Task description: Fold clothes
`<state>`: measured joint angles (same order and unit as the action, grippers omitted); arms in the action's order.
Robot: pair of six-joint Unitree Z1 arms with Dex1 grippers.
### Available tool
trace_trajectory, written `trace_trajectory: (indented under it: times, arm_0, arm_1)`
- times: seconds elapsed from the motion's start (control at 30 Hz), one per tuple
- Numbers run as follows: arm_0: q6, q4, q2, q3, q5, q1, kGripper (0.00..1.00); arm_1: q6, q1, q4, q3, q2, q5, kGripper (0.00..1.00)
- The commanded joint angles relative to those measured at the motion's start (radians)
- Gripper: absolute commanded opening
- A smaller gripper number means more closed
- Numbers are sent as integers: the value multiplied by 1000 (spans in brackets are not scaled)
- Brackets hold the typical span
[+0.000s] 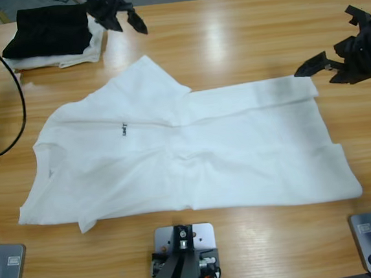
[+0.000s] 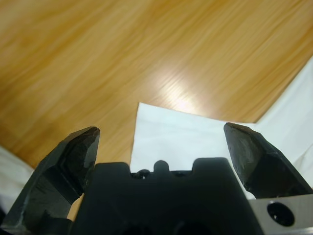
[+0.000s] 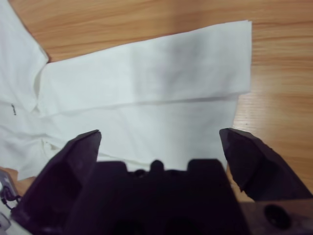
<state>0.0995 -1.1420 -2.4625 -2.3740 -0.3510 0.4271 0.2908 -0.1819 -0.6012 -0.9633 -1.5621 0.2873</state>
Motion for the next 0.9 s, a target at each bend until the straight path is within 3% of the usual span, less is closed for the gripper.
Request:
trace_trajectory:
  times: [0.03, 0.47, 0.6, 0.7, 0.73, 0.83, 0.9]
  arm_0:
    - [26, -63, -168, -70, -31, 28, 984]
    - [99, -180, -244, -186, 213, 113, 970]
    - [93, -202, -252, -210, 280, 129, 843]
    - [94, -213, -253, -217, 261, 131, 635]
    - [94, -213, -251, -216, 237, 129, 610]
    - [97, -214, -250, -204, 166, 119, 632]
    - [136, -214, -254, -193, 192, 129, 657]
  arm_1:
    - [-20, 29, 37, 19, -84, 18, 1000]
    - [-37, 53, 60, 32, -116, 18, 1000]
    - [-38, 54, 66, 31, -125, 21, 1000]
    - [-38, 58, 66, 31, -122, 19, 1000]
    - [-38, 58, 66, 31, -122, 19, 1000]
    - [-38, 59, 66, 31, -126, 19, 1000]
    - [-38, 60, 67, 31, -127, 17, 1000]
